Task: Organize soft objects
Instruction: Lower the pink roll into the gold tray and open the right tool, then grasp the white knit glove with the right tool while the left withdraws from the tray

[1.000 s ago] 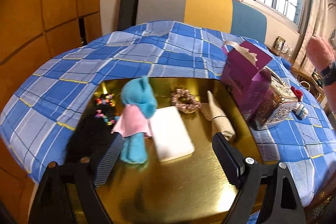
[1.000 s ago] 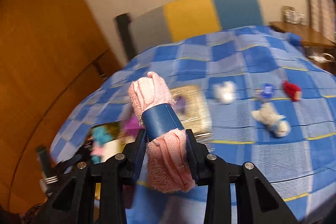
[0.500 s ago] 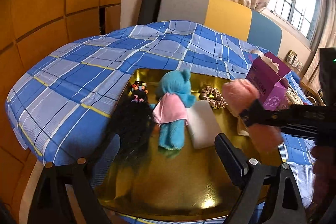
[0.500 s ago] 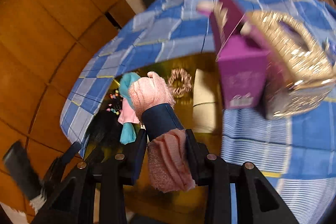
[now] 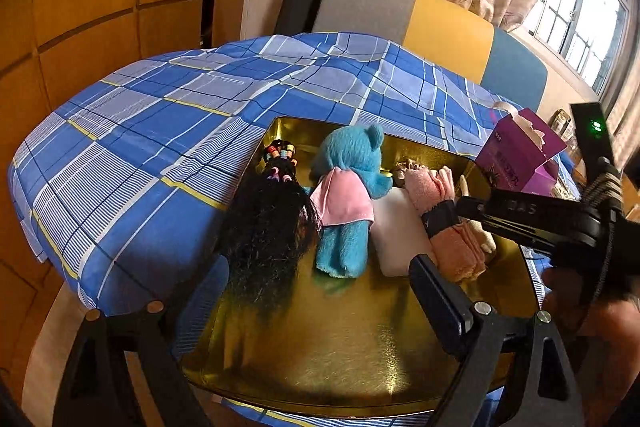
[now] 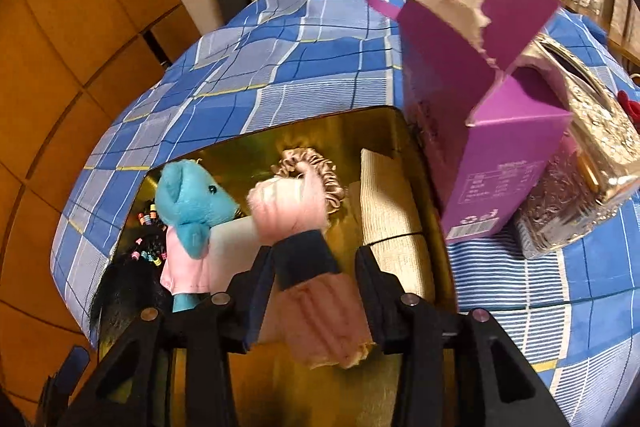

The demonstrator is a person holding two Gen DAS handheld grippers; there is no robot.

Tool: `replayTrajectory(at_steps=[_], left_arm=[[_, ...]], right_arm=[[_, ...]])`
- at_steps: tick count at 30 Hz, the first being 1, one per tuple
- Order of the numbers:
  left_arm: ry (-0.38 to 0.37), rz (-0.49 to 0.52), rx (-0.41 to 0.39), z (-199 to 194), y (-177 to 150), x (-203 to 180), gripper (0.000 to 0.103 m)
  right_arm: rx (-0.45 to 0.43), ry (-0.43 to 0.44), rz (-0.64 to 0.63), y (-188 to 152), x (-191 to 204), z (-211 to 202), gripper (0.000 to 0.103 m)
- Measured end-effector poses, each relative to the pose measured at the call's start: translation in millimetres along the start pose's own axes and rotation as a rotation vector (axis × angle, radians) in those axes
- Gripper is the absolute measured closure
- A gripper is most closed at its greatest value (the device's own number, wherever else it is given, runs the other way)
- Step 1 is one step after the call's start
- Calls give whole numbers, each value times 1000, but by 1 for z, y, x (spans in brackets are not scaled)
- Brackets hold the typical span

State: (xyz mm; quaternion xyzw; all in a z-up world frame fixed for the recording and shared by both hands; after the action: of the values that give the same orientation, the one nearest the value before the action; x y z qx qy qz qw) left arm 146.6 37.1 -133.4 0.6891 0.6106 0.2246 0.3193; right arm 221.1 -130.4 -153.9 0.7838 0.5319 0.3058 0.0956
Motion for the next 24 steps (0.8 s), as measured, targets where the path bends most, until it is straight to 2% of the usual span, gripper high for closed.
replayTrajectory(at_steps=[7,18,24], left_arm=[[1,1,26,6,-5,-2,11],[-28,22,24,5,-8,-12,10],[-56,58,39,7,-12,-29,10]], right_arm=[[-1,72,-30,-9,-1,-28,61],[15,125,-132,-25,7,-57,61],[-2,122,-220,-29,-13,-86,61]])
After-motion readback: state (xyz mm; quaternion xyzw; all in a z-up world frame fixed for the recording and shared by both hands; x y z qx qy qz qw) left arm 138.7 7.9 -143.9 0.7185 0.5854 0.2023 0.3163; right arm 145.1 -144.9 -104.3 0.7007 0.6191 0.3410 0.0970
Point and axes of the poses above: each gripper's, at about its wrist camera, not at the fingertips, and z roughly the way its jaws point, x to its left, y to its top, the point moved 6 cm from there along z, roughly the way its jaws point, and after that the axes turned 9 degrees about z, right-handed, at the moved point
